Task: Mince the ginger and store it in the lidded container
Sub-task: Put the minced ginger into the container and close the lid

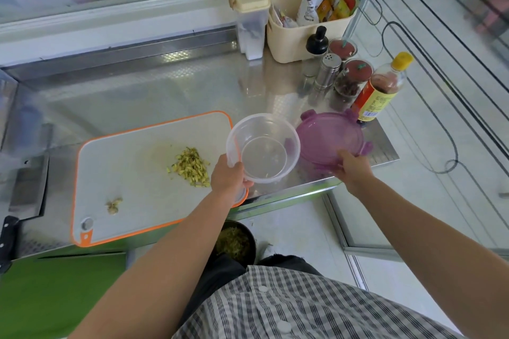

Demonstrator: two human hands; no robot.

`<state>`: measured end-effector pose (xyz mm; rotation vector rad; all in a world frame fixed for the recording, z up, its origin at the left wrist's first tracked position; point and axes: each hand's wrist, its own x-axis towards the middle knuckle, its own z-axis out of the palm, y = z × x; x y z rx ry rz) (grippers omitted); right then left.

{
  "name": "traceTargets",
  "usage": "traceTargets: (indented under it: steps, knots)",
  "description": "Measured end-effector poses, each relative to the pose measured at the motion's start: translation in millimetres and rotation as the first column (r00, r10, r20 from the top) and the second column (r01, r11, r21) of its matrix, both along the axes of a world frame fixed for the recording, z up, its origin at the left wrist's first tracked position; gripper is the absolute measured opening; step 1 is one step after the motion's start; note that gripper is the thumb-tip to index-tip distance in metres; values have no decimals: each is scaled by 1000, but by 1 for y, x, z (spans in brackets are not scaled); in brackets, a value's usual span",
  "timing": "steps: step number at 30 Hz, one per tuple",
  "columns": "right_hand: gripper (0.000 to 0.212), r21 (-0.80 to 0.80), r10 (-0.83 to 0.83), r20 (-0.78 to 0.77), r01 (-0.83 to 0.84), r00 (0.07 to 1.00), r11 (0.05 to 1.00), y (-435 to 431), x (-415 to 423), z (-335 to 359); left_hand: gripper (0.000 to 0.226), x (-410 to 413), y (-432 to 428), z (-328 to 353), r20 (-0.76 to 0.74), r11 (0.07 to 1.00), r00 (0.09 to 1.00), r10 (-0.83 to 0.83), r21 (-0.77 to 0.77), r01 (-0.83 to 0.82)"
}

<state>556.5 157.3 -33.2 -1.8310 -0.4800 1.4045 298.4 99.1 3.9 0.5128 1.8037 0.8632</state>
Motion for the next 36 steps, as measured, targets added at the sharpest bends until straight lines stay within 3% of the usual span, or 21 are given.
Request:
traceTargets:
  steps: [3,6,8,10,11,13,15,17,20,22,25,28,31,36]
  knots:
    - [24,-51,130,193,-122,973,991,-2,-1,-5,33,-2,-2,-1,-15,1000,1000,14,22,-13]
    - [72,-144,261,486,-219,834,965,-4,-16,10,26,-5,-6,1,-55,997,998,23,71,-19]
    - [77,32,227,561,-295,796,955,-9,-34,27,23,-8,-9,3,-73,992,997,6,125,3]
    - [79,223,356,344,-444,869,868,-13,-55,43,25,-12,-12,3,-122,985,992,-40,159,59]
    - [76,242,491,219,-534,843,810,-14,-64,46,24,-16,-13,2,-148,982,987,-67,163,91]
    - [59,181,665,154,-682,731,708,-18,-80,47,21,-22,-19,2,-169,978,981,-97,165,125]
    - [46,74,658,195,-680,727,730,-19,-92,41,11,-32,-26,4,-95,981,993,-63,176,79]
    - [39,23,595,181,-608,783,794,-21,-99,33,33,-44,-34,3,4,991,1000,13,136,-13]
    - [30,0,496,-84,-498,864,867,-35,-116,32,52,-65,-53,-7,-59,988,987,151,-30,-153]
    - [31,12,487,-169,-492,857,871,-48,-128,29,47,-77,-75,-18,-27,954,972,232,-192,-232]
    - [34,22,512,-206,-519,834,855,-65,-146,25,37,-91,-104,-27,156,878,922,354,-396,-270]
    - [32,-1,528,-191,-538,828,843,-79,-163,17,38,-106,-111,-40,333,854,804,492,-363,-372]
    - [30,4,506,-130,-510,853,860,-92,-175,11,29,-112,-111,-49,420,828,714,560,-328,-456]
    - [30,-10,407,-92,-409,909,912,-109,-193,6,24,-105,-118,-53,396,856,763,511,-317,-408]
